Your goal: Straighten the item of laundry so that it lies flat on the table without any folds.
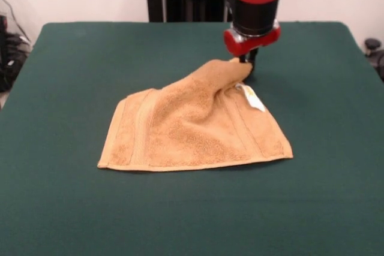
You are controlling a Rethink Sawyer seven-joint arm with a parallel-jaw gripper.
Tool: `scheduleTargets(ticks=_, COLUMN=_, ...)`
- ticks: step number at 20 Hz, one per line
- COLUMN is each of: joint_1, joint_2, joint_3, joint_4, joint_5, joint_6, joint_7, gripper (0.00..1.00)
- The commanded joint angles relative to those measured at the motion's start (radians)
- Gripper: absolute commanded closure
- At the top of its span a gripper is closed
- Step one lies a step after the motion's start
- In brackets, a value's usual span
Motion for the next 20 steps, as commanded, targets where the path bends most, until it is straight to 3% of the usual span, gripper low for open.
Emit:
scheduleTargets(ticks=1, joint_1=0.113, joint_2=0.001, joint_3=-0.016, joint_4=-0.003, joint_5=0.04, joint_6=-0.113, joint_7=0.264, gripper=0.0)
scheduleTargets(ticks=2, joint_1=0.115, joint_2=-0.007, joint_3=-0.02, joint_4=-0.019, joint_5=0.014, joint_6=-0.09, joint_7=0.224, gripper=0.0)
scheduleTargets(ticks=4, joint_1=0.116, joint_2=-0.057, joint_3=-0.041, joint_4=0.008, joint_5=0.039, joint_6=0.137, joint_7=0.179, gripper=0.0)
scheduleTargets(ticks=7, joint_1=0.156, joint_2=-0.158, joint_3=-0.134, joint_4=-0.025, joint_5=0.0, joint_6=0.33, joint_7=0.107, gripper=0.0)
scheduleTargets(ticks=10, joint_1=0.17, joint_2=-0.202, joint_3=-0.158, joint_4=-0.101, joint_5=-0.055, joint_6=0.352, joint_7=0.046, gripper=0.0)
scheduleTargets(ticks=13, joint_1=0.191, joint_2=-0.206, joint_3=-0.183, joint_4=-0.179, joint_5=-0.073, joint_6=0.422, joint_7=0.062, gripper=0.0)
scheduleTargets(ticks=17, joint_1=0.177, joint_2=-0.2, joint_3=-0.158, joint_4=-0.258, joint_5=-0.095, joint_6=0.501, joint_7=0.013, gripper=0.0)
scheduleTargets(ticks=20, joint_1=0.155, joint_2=-0.176, joint_3=-0.119, joint_4=-0.306, joint_5=-0.116, joint_6=0.479, joint_7=-0.009, gripper=0.0)
